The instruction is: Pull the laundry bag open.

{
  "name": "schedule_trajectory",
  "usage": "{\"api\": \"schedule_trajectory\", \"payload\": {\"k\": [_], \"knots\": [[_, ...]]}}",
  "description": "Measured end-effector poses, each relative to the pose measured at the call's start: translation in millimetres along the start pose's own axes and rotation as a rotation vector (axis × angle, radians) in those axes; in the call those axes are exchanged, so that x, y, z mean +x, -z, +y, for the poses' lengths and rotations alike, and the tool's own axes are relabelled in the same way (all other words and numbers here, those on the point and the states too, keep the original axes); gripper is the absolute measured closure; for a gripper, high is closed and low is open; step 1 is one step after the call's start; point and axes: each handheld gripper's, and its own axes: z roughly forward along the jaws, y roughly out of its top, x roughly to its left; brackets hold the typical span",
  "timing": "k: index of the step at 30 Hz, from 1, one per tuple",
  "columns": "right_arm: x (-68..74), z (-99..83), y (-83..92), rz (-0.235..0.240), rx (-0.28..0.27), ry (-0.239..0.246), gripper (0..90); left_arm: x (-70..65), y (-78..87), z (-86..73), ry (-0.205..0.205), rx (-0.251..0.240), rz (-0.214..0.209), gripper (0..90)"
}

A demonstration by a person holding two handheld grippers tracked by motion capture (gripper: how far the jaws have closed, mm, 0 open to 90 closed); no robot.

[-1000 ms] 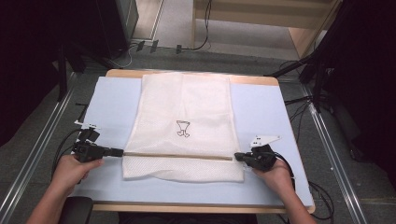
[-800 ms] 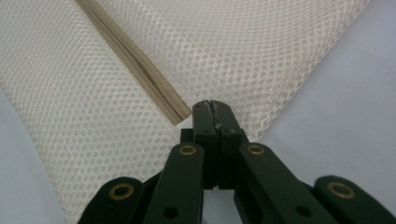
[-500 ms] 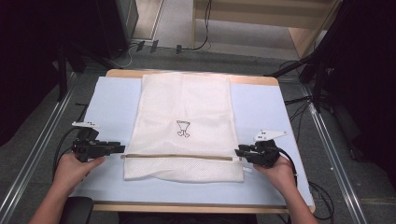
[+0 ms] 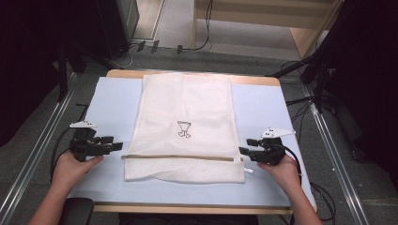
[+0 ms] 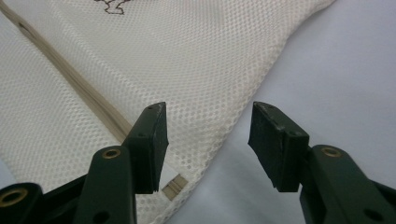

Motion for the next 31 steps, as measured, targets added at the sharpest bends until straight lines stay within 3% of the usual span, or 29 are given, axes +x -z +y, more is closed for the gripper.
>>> {"api": "schedule_trajectory", "payload": {"k": [8,13,31], "knots": [[-13.6,-4.5,3.0,-0.043,-0.011,-0.025,42.3,8.8,2.6,-2.6,0.024,-0.007,0.052,38.5],[-22.0,-7.4,6.2,-0.088,-0.025,-0.068,40.1,12.2,3.2,-3.7,0.031,-0.011,0.072,37.2],[-23.8,-9.1,4.3,-0.096,-0.016,-0.072,38.6,14.3,1.3,-3.6,0.056,0.0,0.066,36.0]]}}
